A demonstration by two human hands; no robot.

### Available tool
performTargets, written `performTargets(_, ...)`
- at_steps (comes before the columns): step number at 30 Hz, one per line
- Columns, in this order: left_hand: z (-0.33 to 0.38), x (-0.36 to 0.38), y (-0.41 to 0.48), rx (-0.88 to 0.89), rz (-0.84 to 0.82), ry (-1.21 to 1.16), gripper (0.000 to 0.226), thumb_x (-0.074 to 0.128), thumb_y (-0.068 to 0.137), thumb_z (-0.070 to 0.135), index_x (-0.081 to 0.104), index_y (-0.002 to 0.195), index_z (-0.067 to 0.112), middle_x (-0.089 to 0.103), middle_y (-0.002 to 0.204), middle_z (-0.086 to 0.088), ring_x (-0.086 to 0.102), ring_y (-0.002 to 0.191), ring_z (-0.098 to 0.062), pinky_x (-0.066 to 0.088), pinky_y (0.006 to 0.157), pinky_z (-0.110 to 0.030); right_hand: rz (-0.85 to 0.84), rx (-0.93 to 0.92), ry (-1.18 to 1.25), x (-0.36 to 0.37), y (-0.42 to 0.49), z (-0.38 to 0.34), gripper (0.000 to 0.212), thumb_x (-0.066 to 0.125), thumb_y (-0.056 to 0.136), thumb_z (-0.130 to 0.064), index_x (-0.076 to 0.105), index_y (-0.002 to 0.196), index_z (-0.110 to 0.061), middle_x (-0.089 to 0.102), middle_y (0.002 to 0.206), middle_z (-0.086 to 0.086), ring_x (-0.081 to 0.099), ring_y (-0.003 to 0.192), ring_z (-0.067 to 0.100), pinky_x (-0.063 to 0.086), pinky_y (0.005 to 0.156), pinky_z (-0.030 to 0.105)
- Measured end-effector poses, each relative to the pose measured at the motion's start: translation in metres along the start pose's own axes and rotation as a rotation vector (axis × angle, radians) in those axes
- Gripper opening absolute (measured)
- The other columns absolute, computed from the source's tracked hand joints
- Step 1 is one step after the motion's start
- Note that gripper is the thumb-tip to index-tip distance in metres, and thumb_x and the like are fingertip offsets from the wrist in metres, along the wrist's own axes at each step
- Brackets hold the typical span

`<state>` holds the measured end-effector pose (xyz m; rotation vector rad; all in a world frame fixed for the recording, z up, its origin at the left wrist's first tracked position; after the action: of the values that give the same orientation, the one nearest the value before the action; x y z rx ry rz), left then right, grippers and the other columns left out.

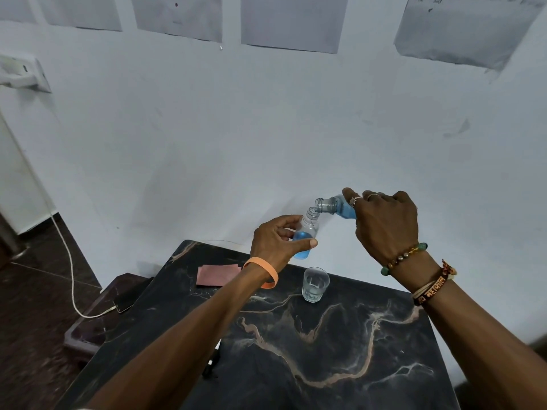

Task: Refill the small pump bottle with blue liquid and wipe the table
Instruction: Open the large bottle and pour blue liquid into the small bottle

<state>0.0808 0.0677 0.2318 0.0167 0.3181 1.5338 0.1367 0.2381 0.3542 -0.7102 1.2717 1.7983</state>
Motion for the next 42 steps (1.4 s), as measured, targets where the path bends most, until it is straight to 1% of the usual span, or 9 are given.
performTargets(6,-0.0005,-0.0003,-0.0003,0.000,-0.001,-0.006,0.057,0.087,0.065,0.039,0.065,0.117,0.028,0.070,0.113,0.008,0.066,0.090,-0.006,0.054,0.081,-0.023,0.001,-0.004,0.004,0.0002,-0.0002,-0.0004,0.047,0.058,0.082,-0.005,0.059,0.129,-0.015,0.065,0.073,0.011,0.061,0.066,0.034,0.038,0.067,0.035)
performTargets(13,-0.0002,-0.0022,-0.0003,0.003,0.005,0.006,0.059,0.086,0.064,0.041,0.065,0.118,0.028,0.070,0.112,0.009,0.065,0.089,-0.005,0.051,0.076,-0.015,0.003,-0.013,-0.013,0.0001,0.0007,-0.0020,0.048,0.057,0.083,-0.007,0.057,0.130,-0.017,0.065,0.075,0.009,0.062,0.068,0.033,0.038,0.068,0.035)
performTargets(18,-0.0007,-0.0036,-0.0016,0.005,0.008,0.002,0.058,0.087,0.064,0.041,0.065,0.116,0.029,0.070,0.111,0.010,0.065,0.086,0.000,0.053,0.077,-0.017,-0.001,-0.015,-0.018,-0.0004,0.0006,-0.0026,0.048,0.052,0.086,-0.008,0.053,0.133,-0.019,0.065,0.080,0.008,0.062,0.073,0.032,0.037,0.070,0.034)
performTargets(20,-0.0013,-0.0035,-0.0019,0.004,0.008,0.006,0.057,0.086,0.065,0.040,0.065,0.116,0.029,0.069,0.110,0.011,0.065,0.086,-0.002,0.053,0.080,-0.020,-0.009,-0.012,-0.019,-0.0001,0.0002,-0.0030,0.049,0.052,0.087,-0.010,0.052,0.134,-0.020,0.066,0.082,0.007,0.063,0.076,0.031,0.037,0.071,0.034)
performTargets(23,-0.0018,-0.0034,-0.0025,0.007,0.009,0.015,0.058,0.086,0.065,0.040,0.065,0.117,0.028,0.069,0.111,0.010,0.064,0.087,-0.002,0.052,0.079,-0.017,-0.004,-0.013,-0.016,-0.0013,-0.0004,-0.0036,0.048,0.053,0.086,-0.008,0.054,0.133,-0.019,0.066,0.080,0.008,0.063,0.073,0.032,0.038,0.070,0.035)
performTargets(27,-0.0016,-0.0028,-0.0033,0.007,0.010,0.011,0.058,0.086,0.066,0.039,0.065,0.118,0.027,0.069,0.115,0.007,0.065,0.091,-0.008,0.054,0.084,-0.025,-0.009,-0.011,-0.012,-0.0003,-0.0009,-0.0033,0.049,0.052,0.086,-0.008,0.054,0.133,-0.020,0.066,0.081,0.008,0.063,0.074,0.032,0.037,0.070,0.035)
performTargets(32,0.0002,-0.0042,-0.0042,0.011,0.012,0.005,0.056,0.086,0.066,0.039,0.065,0.117,0.028,0.069,0.114,0.008,0.064,0.089,-0.005,0.051,0.076,-0.014,-0.014,-0.007,-0.008,-0.0002,-0.0017,-0.0037,0.049,0.053,0.086,-0.008,0.054,0.134,-0.019,0.066,0.080,0.008,0.063,0.073,0.032,0.037,0.070,0.035)
performTargets(37,-0.0005,-0.0046,-0.0052,0.009,0.015,0.006,0.057,0.086,0.065,0.039,0.065,0.117,0.027,0.069,0.114,0.008,0.065,0.090,-0.007,0.053,0.079,-0.018,-0.012,-0.009,-0.011,-0.0003,-0.0018,-0.0046,0.050,0.051,0.086,-0.008,0.053,0.134,-0.020,0.066,0.081,0.007,0.063,0.075,0.031,0.036,0.070,0.035)
performTargets(42,-0.0006,-0.0052,-0.0059,0.009,0.013,-0.002,0.054,0.086,0.064,0.040,0.065,0.114,0.031,0.069,0.108,0.013,0.065,0.086,-0.003,0.052,0.077,-0.015,0.000,-0.017,-0.018,-0.0011,-0.0015,-0.0049,0.049,0.054,0.083,-0.006,0.057,0.130,-0.018,0.065,0.077,0.009,0.062,0.071,0.033,0.036,0.068,0.035)
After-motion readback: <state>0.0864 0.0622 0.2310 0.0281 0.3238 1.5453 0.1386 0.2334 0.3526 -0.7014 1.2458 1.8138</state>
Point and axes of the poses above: each hand's wrist, its own y-axis towards the middle knuckle, its own x-axis out of the palm, z = x × y, the point moved 3 cm from there along y, towards the middle knuckle
